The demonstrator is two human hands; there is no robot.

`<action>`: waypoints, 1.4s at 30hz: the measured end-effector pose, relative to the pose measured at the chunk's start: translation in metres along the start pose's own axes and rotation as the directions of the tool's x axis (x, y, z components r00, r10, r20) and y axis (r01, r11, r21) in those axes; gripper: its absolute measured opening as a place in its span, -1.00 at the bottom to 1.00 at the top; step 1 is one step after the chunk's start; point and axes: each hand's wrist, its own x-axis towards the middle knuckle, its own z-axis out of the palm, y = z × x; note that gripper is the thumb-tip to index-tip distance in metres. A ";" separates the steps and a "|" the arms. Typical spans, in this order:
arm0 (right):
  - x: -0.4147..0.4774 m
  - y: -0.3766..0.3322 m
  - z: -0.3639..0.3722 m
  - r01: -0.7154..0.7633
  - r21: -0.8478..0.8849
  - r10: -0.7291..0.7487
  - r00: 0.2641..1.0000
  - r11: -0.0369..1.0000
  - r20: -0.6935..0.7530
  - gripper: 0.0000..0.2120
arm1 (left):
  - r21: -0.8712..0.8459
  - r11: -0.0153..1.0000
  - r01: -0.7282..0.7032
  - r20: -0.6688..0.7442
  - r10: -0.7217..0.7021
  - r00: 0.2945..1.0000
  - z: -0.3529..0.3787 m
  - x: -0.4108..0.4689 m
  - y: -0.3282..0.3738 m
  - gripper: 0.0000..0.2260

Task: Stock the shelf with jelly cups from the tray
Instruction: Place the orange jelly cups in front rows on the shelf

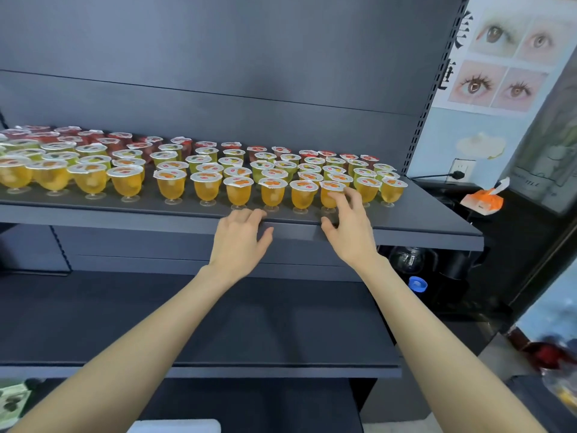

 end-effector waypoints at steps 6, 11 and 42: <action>-0.034 -0.050 0.024 0.028 0.012 -0.028 0.999 1.000 -0.023 -0.62 | 0.054 0.996 -0.065 -0.011 0.065 0.998 -0.027 -0.031 -0.049 -0.73; -0.072 -0.099 0.073 0.016 0.025 -0.017 0.999 1.000 0.039 -0.62 | 0.087 0.990 -0.112 0.055 0.107 0.993 -0.042 -0.073 -0.108 -0.72; -0.451 -0.034 0.579 -0.520 -0.188 0.453 0.447 0.833 0.771 -0.48 | 0.100 0.734 0.672 0.866 -0.397 0.305 0.275 -0.534 -0.384 -0.58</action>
